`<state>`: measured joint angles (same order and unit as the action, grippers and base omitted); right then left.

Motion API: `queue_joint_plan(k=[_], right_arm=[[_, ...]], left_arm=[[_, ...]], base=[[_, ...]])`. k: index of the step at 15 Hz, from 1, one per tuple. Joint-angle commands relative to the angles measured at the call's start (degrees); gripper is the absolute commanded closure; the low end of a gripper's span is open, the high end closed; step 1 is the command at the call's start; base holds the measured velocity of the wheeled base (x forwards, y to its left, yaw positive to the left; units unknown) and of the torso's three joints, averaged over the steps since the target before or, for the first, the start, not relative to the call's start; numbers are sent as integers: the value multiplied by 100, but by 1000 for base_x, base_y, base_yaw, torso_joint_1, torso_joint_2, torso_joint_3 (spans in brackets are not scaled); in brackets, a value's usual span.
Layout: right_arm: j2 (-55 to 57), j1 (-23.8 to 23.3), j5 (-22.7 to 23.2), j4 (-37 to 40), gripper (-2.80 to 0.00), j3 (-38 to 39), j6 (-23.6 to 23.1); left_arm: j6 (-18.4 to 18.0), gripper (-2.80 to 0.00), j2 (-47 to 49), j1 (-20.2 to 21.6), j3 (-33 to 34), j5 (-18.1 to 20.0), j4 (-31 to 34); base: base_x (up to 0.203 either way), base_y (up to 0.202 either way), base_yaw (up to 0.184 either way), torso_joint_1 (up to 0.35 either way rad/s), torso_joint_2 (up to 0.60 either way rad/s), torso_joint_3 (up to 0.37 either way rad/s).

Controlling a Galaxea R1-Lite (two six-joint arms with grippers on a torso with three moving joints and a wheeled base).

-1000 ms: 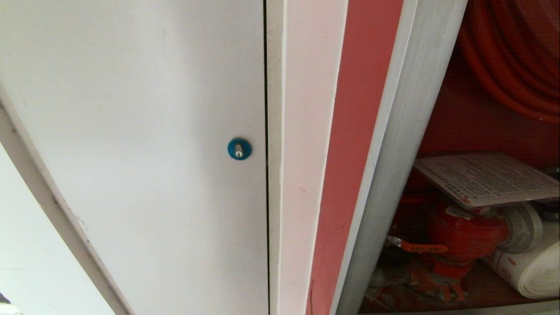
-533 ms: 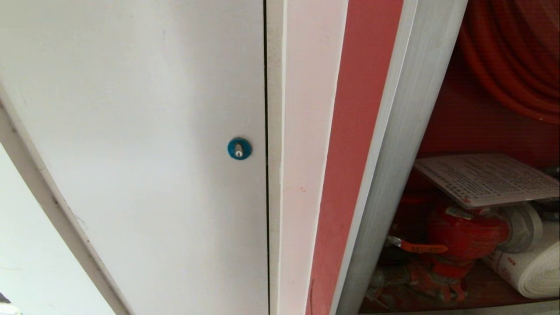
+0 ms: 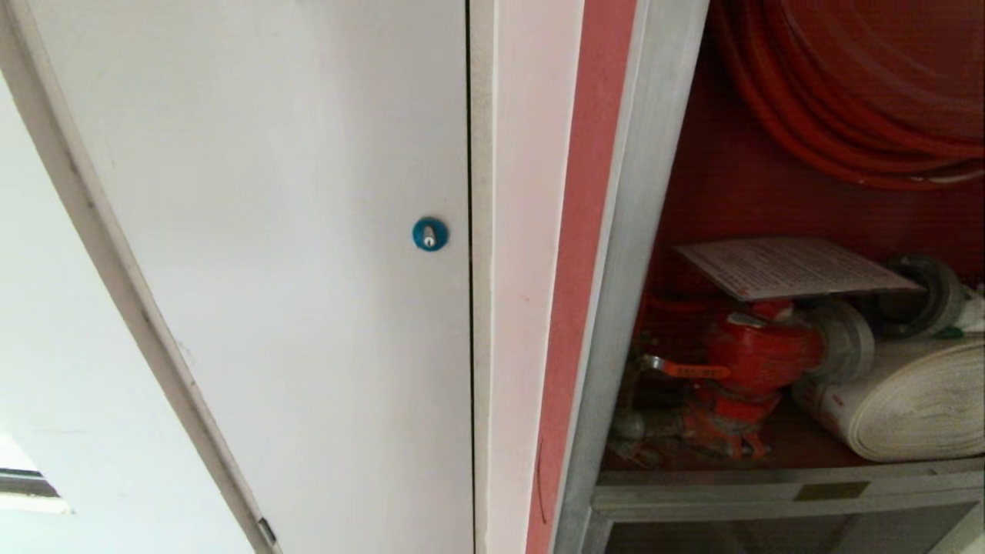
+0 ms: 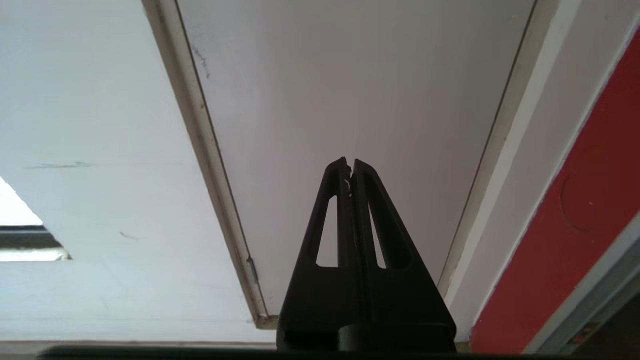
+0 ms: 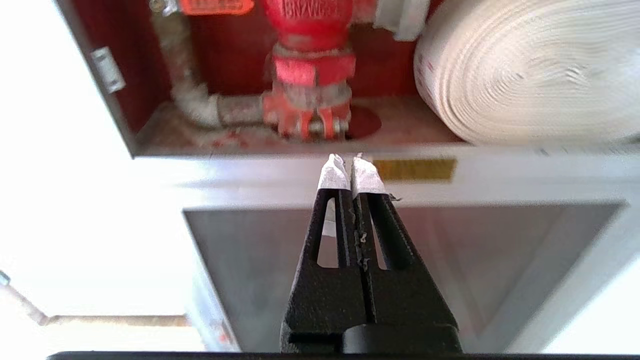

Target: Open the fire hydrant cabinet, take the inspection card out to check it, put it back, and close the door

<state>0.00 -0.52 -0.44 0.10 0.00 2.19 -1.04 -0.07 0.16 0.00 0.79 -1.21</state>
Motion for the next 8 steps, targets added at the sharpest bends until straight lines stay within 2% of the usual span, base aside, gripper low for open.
queue_joint_plan(k=[1,8], right_arm=[[-9,0,0,-1,0,0,0],[-18,0,0,-1,0,0,0]], left_arm=[[-2,0,-1,2,36,0,-2],[34,0,-1,1,44,-17,-2]], base=[[-195,0,1,1,-1,5],[-195,0,1,3,3,2]])
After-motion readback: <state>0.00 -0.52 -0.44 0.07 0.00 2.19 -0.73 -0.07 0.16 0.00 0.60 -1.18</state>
